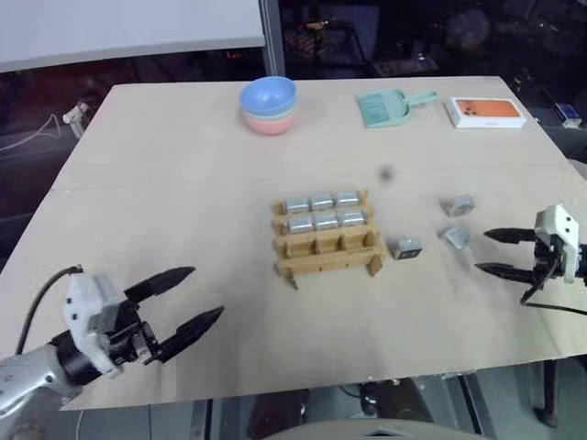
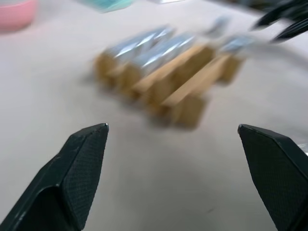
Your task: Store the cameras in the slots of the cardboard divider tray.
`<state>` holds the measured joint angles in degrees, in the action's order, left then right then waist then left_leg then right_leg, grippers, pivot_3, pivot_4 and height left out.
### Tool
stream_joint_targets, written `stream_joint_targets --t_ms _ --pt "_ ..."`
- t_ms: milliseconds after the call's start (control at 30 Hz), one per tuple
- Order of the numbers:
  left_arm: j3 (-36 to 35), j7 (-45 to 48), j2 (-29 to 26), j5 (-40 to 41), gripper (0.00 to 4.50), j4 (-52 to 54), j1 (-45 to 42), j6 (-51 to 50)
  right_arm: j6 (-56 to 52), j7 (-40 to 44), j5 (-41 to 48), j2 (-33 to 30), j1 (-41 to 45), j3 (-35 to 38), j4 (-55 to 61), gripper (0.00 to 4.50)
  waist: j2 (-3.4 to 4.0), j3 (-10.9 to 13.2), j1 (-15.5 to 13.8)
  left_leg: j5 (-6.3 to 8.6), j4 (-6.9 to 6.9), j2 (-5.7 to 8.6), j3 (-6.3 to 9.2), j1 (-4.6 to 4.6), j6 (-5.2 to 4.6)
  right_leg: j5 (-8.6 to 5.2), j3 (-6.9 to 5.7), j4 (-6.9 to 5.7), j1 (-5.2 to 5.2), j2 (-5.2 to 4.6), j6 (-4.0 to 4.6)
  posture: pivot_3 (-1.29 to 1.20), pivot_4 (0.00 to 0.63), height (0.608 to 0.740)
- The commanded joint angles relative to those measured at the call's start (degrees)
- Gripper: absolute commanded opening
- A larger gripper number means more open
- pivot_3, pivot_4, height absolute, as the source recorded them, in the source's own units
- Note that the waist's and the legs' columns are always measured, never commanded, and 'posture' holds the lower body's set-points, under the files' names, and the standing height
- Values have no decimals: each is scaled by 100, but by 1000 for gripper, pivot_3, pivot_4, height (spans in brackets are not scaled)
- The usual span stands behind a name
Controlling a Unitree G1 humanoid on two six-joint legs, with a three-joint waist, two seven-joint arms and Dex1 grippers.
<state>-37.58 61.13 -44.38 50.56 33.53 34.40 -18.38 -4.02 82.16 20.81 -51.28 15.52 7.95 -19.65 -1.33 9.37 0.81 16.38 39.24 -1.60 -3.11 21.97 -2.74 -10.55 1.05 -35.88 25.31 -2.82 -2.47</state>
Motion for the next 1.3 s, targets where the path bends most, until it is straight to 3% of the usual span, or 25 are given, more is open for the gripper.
stream_joint_targets --t_ms 33,200,433,567,867,1100,1300 --pt "-433 282 -325 759 4500 255 -69 -420 -308 -35 -175 2 209 -404 593 3878 1 1 7 0 1 0 -1 -2 0 0 0 -2 -1 2 0 0 150 740" --pt "-386 552 -745 556 4500 326 -395 -551 -662 -83 -312 173 845 -861 586 3878 12 8 1 0 1 0 -8 -11 1 0 2 -7 -1 9 1 0 150 740" --pt "-544 638 -915 739 4500 398 -772 -789 134 -294 -494 51 1273 -523 -598 3878 11 14 -53 0 -1 9 -33 15 1 13 -3 14 4 1 24 0 150 740" --pt "-433 495 -887 1106 4500 303 -1140 -998 1046 -300 -1144 -11 2350 -843 -1984 3878 24 41 23 0 0 10 -51 3 0 3 12 8 6 1 2 0 150 740" --pt "-109 743 -1013 802 4500 -38 -1680 -1109 2296 -454 -2728 359 4256 -1897 -4409 3878 19 50 149 -1 -9 2 -49 -2 2 15 16 2 6 13 25 0 150 740" --pt "-277 692 -877 793 4500 213 -1500 -1160 2764 -1007 -3444 673 4930 -2245 -5082 3878 15 56 166 -2 -9 6 -65 12 4 16 32 3 27 5 25 0 150 740" --pt "-464 552 -691 845 4500 474 -1218 -1179 2919 -813 -3596 661 5079 -2242 -5223 3878 16 58 152 -2 -9 6 -62 12 4 16 30 0 28 5 26 0 150 740"
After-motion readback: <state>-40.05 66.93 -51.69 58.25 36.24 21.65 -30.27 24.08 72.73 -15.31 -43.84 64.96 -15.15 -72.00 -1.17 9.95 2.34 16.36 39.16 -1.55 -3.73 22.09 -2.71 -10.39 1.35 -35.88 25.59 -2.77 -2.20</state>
